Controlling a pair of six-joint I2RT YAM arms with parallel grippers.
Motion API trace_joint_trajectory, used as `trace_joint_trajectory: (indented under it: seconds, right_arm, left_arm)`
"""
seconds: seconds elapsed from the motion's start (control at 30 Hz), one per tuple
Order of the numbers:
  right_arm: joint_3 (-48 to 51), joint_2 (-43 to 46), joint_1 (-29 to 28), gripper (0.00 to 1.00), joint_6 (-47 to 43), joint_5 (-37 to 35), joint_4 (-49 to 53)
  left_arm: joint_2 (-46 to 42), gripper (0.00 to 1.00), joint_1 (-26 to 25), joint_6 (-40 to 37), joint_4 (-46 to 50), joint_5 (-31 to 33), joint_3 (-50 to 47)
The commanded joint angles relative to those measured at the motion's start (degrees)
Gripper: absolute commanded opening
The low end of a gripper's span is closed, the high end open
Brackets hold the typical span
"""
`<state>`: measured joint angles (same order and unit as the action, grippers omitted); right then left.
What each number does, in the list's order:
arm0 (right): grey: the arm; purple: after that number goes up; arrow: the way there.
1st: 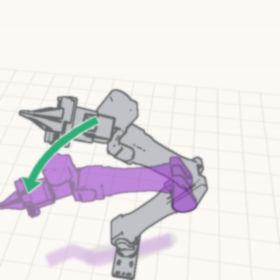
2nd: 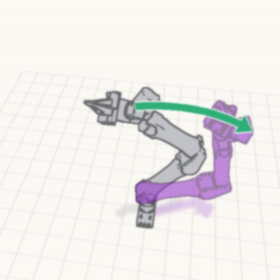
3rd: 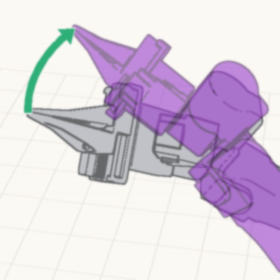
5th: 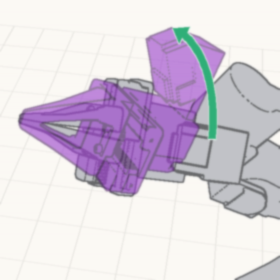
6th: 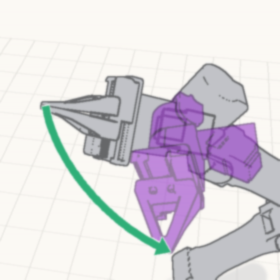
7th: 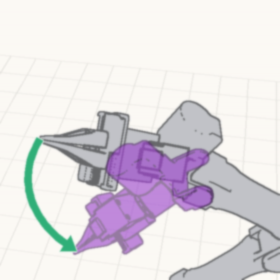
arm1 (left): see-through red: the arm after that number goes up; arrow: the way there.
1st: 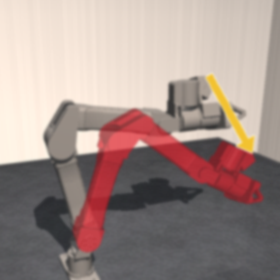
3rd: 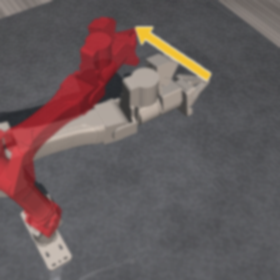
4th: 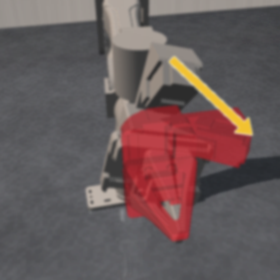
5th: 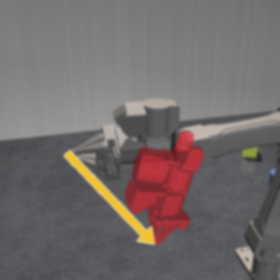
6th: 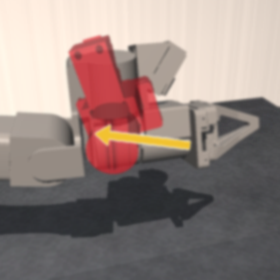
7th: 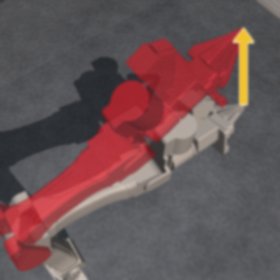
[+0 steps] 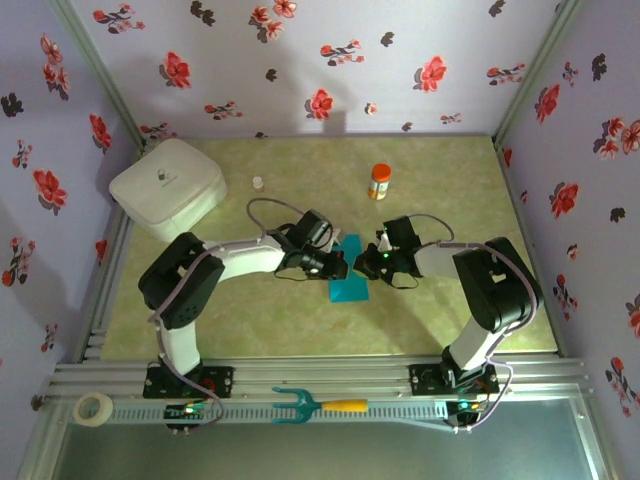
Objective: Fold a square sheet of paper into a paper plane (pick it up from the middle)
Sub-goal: Fold the triangle a second time at the center of the table.
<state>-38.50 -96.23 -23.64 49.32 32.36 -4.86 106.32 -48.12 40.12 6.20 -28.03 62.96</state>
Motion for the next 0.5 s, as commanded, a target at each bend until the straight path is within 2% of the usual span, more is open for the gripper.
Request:
trace_joint_trajectory:
  seconds: [0.0, 0.47]
  right_arm:
    - [2.0, -1.0, 0.0, 0.00, 0.8, -3.4, 2.6]
    - [2.2, -1.5, 0.0, 0.00, 1.0, -2.8, 2.0]
  left_arm:
    - [3.2, 0.00, -0.7, 1.2, -2.0, -4.1, 1.7]
    - [7.2, 0.00, -1.4, 3.1, -6.3, -5.5, 2.3]
